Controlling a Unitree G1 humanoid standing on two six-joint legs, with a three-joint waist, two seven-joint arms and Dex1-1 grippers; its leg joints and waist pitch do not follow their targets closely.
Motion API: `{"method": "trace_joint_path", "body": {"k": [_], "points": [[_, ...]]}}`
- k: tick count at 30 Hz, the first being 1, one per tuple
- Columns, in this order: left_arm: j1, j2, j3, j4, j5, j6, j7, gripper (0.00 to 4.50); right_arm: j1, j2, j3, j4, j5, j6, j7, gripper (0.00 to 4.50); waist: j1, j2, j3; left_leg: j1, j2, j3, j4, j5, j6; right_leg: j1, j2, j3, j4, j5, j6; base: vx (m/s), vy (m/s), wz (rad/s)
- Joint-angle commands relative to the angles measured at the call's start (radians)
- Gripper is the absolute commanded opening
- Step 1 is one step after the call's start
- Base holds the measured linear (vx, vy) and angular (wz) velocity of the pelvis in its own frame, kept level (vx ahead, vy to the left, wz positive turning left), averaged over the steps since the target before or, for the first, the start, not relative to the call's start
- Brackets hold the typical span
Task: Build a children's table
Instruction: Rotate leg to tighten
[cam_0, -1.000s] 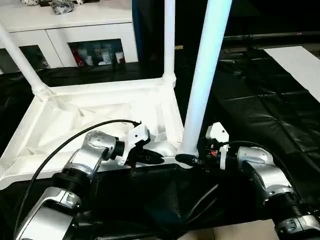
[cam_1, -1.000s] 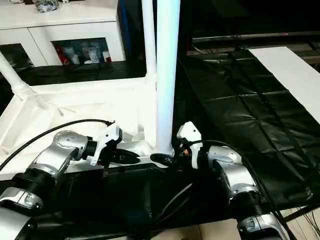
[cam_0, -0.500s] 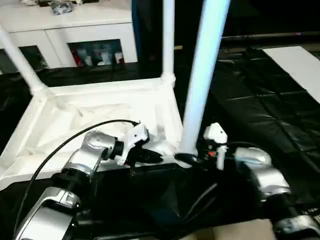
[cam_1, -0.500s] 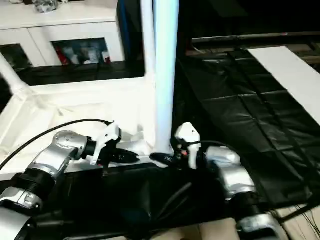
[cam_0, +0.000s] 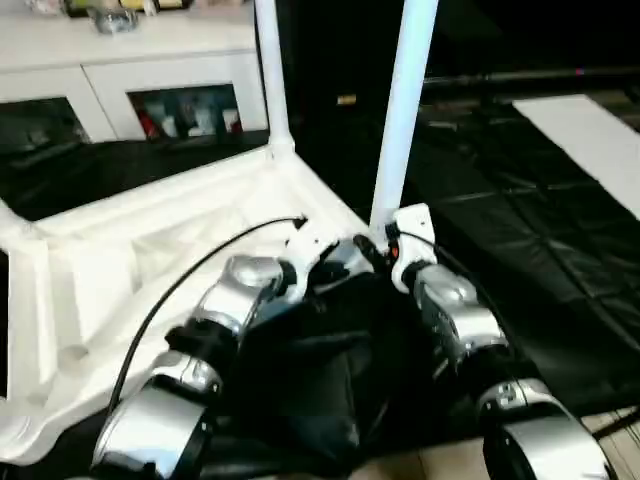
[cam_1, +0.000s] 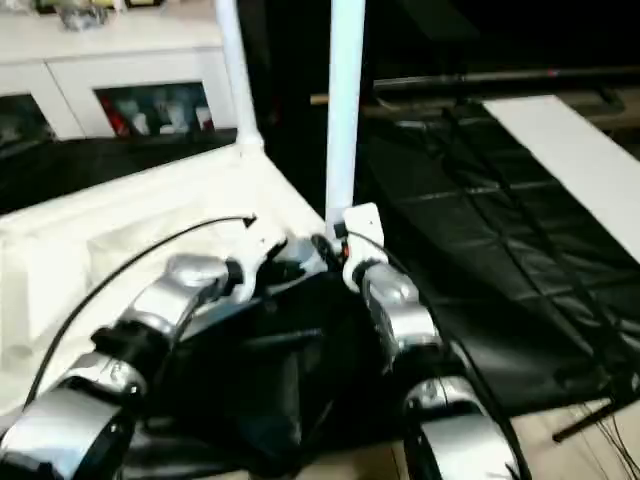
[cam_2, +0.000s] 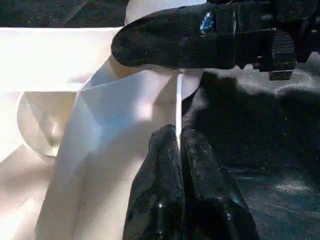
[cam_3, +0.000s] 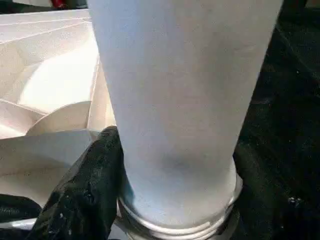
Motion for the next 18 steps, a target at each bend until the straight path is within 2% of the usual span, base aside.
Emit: {"method": "trace_joint_path", "body": {"k": [1,2,4,9,12,13,14,16,18], "points": [[0.014,-0.03,-0.027,0.046,0.011,-0.007,0.006,0.0,0.01,0.04,0.038,0.0,-0.003,-0.013,0.096,3.04,0.003,-0.022,-0.054,-0.01,0.025,-0.006,-0.054,-0.036,0.118,0.053,-0.074,0.04,-0.067,0.013,-0.255,0.0,0.0,0.0],[0.018,-0.026,-0.029,0.043,0.011,-0.008,-0.005,0.0,0.017,0.043,0.024,-0.014,0.018,-0.019,0.128,3.39,0.005,-0.021,-0.053,-0.01,0.026,-0.007,-0.055,-0.037,0.12,0.053,-0.075,0.039,-0.067,0.01,-0.256,0.0,0.0,0.0],[0.025,-0.017,-0.035,0.035,0.013,-0.007,-0.022,0.0,0.025,0.04,0.015,-0.035,0.033,-0.026,0.17,3.39,0.005,-0.021,-0.053,-0.01,0.028,-0.007,-0.055,-0.042,0.13,0.053,-0.074,0.038,-0.067,0.003,-0.26,0.0,0.0,0.0],[0.049,0.029,-0.059,0.002,0.011,0.012,-0.109,0.0,0.043,-0.037,0.06,-0.08,0.031,-0.043,0.301,3.86,0.004,-0.02,-0.051,-0.009,0.03,-0.007,-0.057,-0.059,0.132,0.052,-0.075,0.036,-0.07,-0.026,-0.265,0.0,0.0,0.0],[0.063,0.067,-0.078,-0.018,0.012,-0.007,-0.199,0.0,0.076,-0.112,0.093,-0.141,0.036,-0.046,0.438,3.86,0.005,-0.021,-0.05,-0.01,0.031,-0.007,-0.057,-0.068,0.134,0.053,-0.074,0.037,-0.071,-0.034,-0.261,0.0,0.0,0.0],[0.073,0.093,-0.093,-0.032,0.006,-0.035,-0.276,0.0,0.097,-0.157,0.102,-0.175,0.041,-0.046,0.51,3.86,0.009,-0.023,-0.05,-0.009,0.032,-0.009,-0.057,-0.07,0.135,0.054,-0.073,0.036,-0.073,-0.039,-0.255,0.0,0.0,0.0],[0.076,0.1,-0.095,-0.036,0.003,-0.036,-0.296,0.0,0.102,-0.168,0.103,-0.183,0.043,-0.045,0.528,3.86,0.009,-0.022,-0.05,-0.011,0.033,-0.007,-0.056,-0.066,0.141,0.054,-0.073,0.037,-0.068,-0.027,-0.256,0.0,0.0,0.0],[0.082,0.119,-0.097,-0.049,-0.009,-0.031,-0.349,0.0,0.116,-0.194,0.095,-0.204,0.048,-0.046,0.576,3.86,0.011,-0.021,-0.05,-0.009,0.035,-0.006,-0.056,-0.066,0.141,0.05,-0.073,0.036,-0.068,-0.024,-0.263,0.0,0.0,0.0],[0.103,0.152,-0.105,-0.093,-0.051,-0.055,-0.477,0.0,0.135,-0.22,0.079,-0.233,0.071,-0.043,0.642,3.86,0.014,-0.02,-0.049,-0.007,0.037,-0.007,-0.059,-0.071,0.137,0.049,-0.075,0.035,-0.068,-0.038,-0.268,0.0,0.0,0.0]]}}
